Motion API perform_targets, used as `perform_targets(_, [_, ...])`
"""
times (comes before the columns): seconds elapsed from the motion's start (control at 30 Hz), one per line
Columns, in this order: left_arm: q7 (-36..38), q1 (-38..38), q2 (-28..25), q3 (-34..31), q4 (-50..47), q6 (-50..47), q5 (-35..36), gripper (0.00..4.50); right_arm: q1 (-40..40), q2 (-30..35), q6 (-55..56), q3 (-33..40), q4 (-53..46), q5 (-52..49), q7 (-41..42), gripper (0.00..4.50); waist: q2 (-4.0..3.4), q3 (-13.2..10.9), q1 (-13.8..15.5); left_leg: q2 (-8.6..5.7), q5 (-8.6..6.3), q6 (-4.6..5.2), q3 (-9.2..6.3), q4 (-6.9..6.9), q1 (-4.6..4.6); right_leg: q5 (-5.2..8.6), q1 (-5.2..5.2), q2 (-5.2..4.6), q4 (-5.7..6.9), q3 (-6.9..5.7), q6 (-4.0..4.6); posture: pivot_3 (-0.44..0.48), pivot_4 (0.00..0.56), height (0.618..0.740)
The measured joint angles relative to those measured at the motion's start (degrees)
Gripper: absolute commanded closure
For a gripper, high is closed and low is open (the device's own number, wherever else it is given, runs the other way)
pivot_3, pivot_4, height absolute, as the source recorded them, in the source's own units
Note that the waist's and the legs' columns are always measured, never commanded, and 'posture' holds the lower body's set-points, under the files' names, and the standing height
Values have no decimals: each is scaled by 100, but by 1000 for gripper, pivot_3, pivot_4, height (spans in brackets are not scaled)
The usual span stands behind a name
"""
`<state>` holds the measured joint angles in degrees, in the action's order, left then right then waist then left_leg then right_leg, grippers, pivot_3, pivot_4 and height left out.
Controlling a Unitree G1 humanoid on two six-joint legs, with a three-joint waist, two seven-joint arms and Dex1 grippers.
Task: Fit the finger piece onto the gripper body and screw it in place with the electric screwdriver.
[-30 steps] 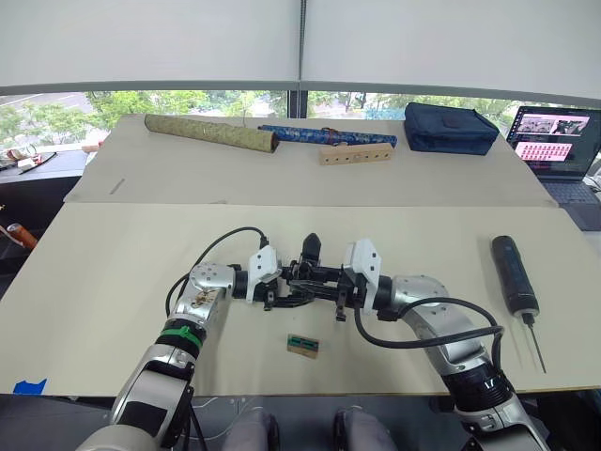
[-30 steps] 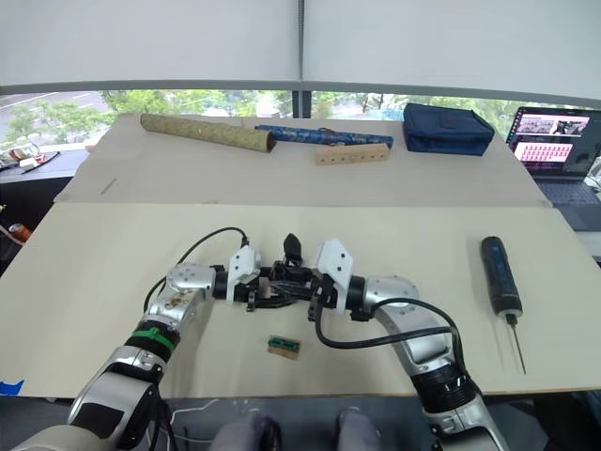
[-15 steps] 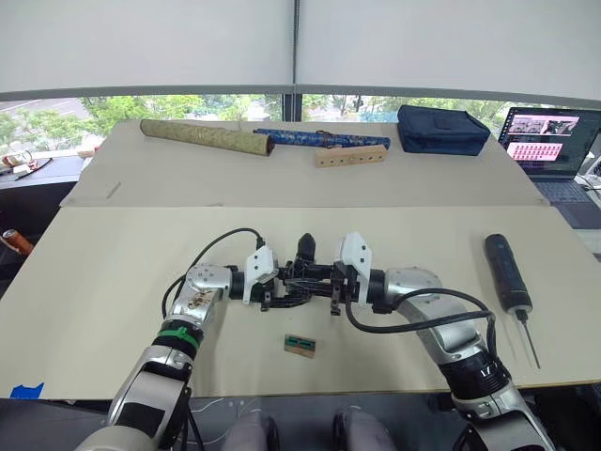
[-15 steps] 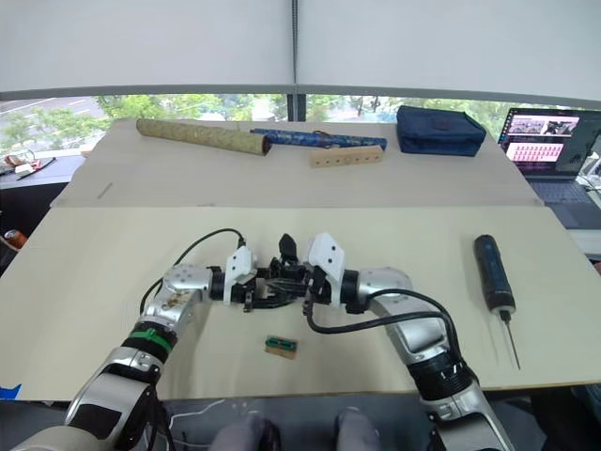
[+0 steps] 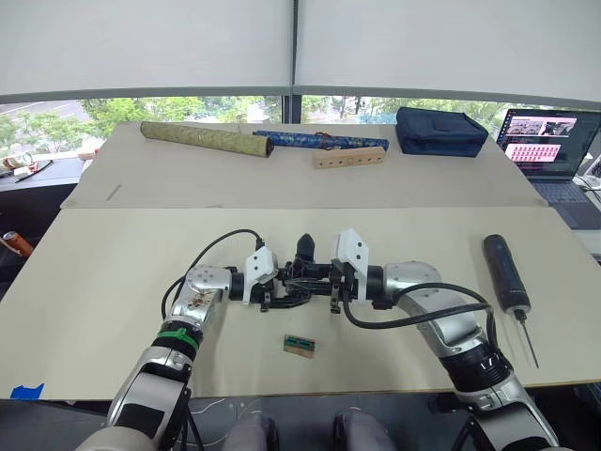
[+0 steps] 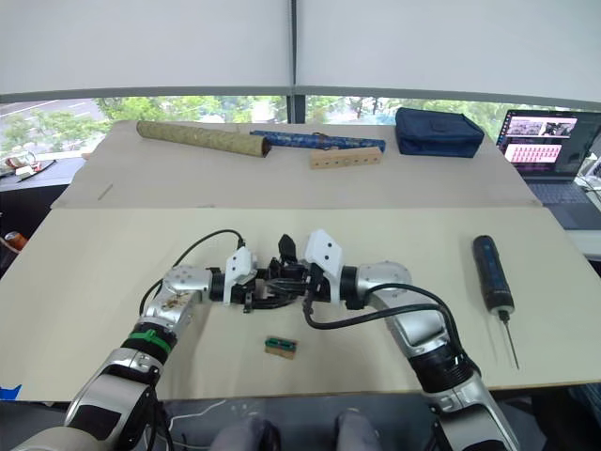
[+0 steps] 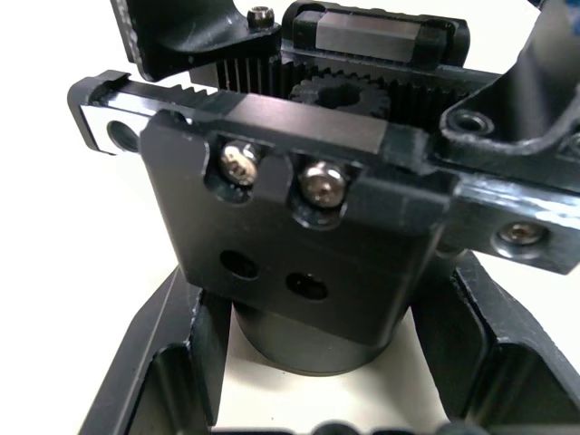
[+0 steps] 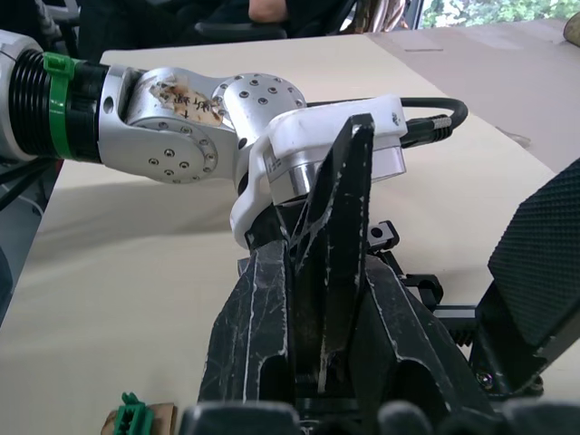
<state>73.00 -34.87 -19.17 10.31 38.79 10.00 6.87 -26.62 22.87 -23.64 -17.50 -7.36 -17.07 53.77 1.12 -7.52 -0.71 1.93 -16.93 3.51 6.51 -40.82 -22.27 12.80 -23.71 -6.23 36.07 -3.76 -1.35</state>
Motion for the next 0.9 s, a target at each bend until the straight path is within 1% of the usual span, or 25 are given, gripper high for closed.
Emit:
perform_targets(0.43, [-13,48,-1,0,-56,-3,3,2173,-42,-56,-21,36,-34,-18,-5,4073,0,0,0,1,-1,2,0,3,-2,1,-2,-1,-3,-1,2,0,150,740])
perform_targets(0.5, [-12,48,-1,0,-58,-4,6,2173,-16,-96,20,97,-13,-90,53,3038,0,0,1,1,-1,2,0,3,-3,1,-2,-1,-4,-1,2,0,150,740])
perform_targets(0.63, [24,53,3,-13,-118,-30,38,2173,156,-216,363,79,190,-102,123,1689,-2,-3,2,-4,4,-7,4,3,-38,1,-43,-4,0,2,2,0,150,740])
perform_targets(0.77, [5,56,12,-13,-135,-5,38,2173,161,-232,723,210,223,-114,145,305,-2,-3,5,-5,6,-10,4,1,-46,1,-43,-3,-7,-3,1,0,150,740])
perform_targets(0.8, [-1,60,12,-14,-138,0,38,2173,172,-227,761,262,222,-126,180,33,-2,-3,6,-5,6,-9,4,1,-46,1,-43,-3,-8,-3,1,0,150,740])
perform_targets(0.9, [-38,81,14,-13,-152,11,38,2173,261,-215,849,287,221,-217,298,33,-2,-3,3,-5,4,-6,4,2,-46,1,-43,-3,-9,-3,1,0,150,740])
